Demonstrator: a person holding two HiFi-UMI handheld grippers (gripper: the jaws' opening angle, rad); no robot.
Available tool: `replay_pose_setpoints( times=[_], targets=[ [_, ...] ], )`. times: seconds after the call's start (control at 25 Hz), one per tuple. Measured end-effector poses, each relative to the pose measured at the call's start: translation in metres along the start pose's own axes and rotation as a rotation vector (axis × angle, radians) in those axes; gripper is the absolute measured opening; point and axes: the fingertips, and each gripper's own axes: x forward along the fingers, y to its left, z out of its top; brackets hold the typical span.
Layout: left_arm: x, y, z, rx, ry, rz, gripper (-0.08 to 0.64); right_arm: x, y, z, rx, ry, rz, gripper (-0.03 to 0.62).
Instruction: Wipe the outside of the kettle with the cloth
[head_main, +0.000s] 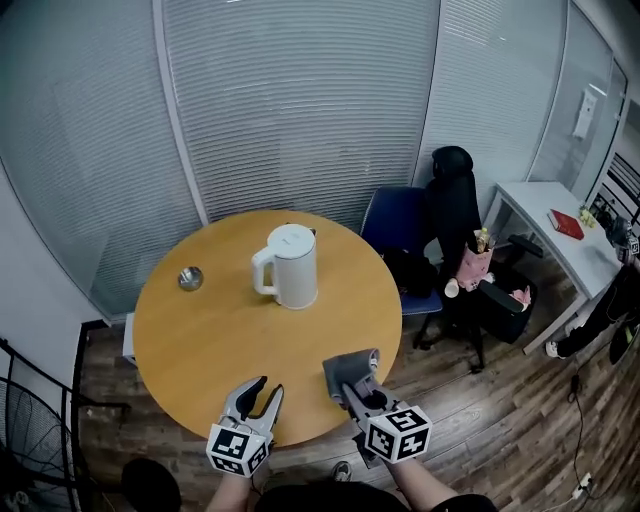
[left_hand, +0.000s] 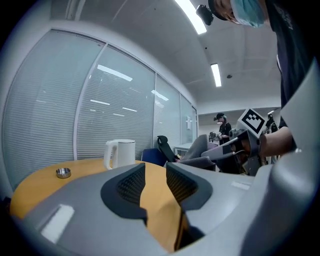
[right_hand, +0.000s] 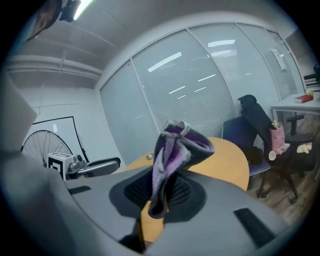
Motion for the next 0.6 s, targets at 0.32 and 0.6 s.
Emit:
replay_pose_setpoints(
  times=[0.32,0.6],
  targets=[
    [0.005,-0.001,0.004,0.033,0.030,0.081,0.124,0.008,-0.012,0.009,0.008,0.004,0.094,0.041],
    [0.026,0.037,0.016,0.051,0.032,0.091,0.164,0.032,-0.020,0.022,0.011,-0.009,0.088,0.041]
  ],
)
